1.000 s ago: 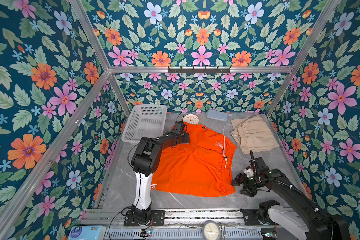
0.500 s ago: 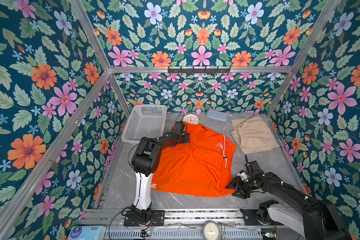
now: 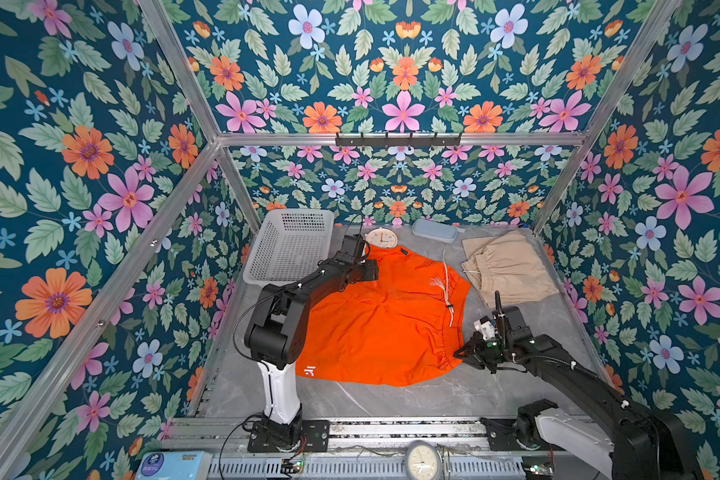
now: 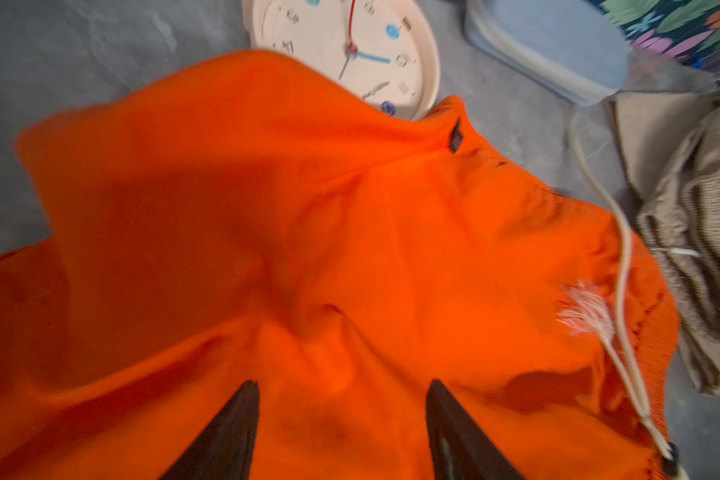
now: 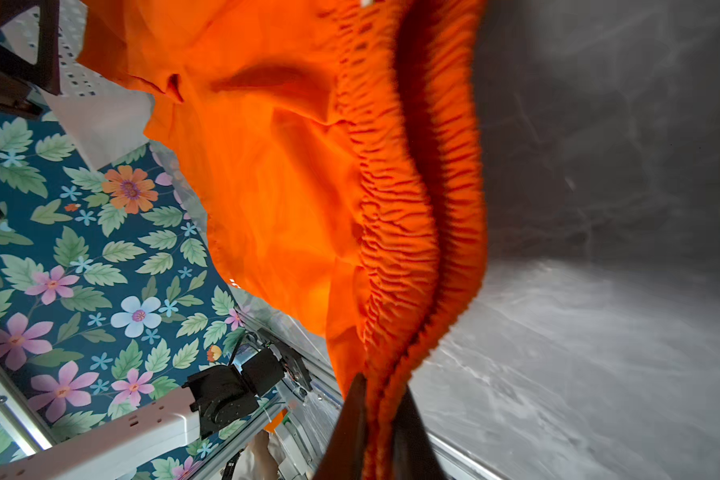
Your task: Fold and stack the shorts
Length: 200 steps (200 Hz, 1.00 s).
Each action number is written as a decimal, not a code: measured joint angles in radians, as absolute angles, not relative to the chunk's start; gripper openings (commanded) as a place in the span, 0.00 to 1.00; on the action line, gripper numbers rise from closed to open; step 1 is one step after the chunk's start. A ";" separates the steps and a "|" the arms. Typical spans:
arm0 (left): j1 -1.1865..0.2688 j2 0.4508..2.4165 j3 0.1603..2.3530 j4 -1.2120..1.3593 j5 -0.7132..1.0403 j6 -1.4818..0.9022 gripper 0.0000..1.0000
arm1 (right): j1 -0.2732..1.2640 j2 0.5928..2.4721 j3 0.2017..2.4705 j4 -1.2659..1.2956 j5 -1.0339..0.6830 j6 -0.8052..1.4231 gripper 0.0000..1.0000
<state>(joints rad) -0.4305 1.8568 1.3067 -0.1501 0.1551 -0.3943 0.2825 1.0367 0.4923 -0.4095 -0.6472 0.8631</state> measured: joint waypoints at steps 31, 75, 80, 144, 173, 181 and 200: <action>-0.430 1.746 1.225 -0.153 0.170 -0.430 0.68 | 0.282 1.077 0.555 -0.416 -0.649 0.852 0.08; -0.433 1.644 1.081 -0.139 0.181 -0.516 0.69 | 0.284 1.065 0.586 -0.418 -0.631 0.841 0.08; -0.433 1.636 1.066 -0.136 0.181 -0.527 0.69 | 0.283 1.062 0.586 -0.418 -0.625 0.841 0.08; -0.440 1.493 0.951 -0.138 0.176 -0.624 0.70 | 0.283 1.050 0.620 -0.453 -0.590 0.833 0.04; -0.440 1.394 0.905 -0.174 0.150 -0.654 0.70 | 0.283 1.023 0.607 -0.454 -0.581 0.834 0.02; -0.440 1.364 0.888 -0.186 0.145 -0.663 0.70 | 0.283 1.020 0.607 -0.454 -0.580 0.834 0.01; -0.440 1.298 0.852 -0.212 0.127 -0.686 0.71 | 0.283 1.019 0.607 -0.452 -0.577 0.839 0.00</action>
<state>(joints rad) -0.4404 1.2976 0.8520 -0.2123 0.1272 -0.6857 0.2832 1.0187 0.6071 -0.4522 -0.5774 0.8387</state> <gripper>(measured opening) 0.704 0.079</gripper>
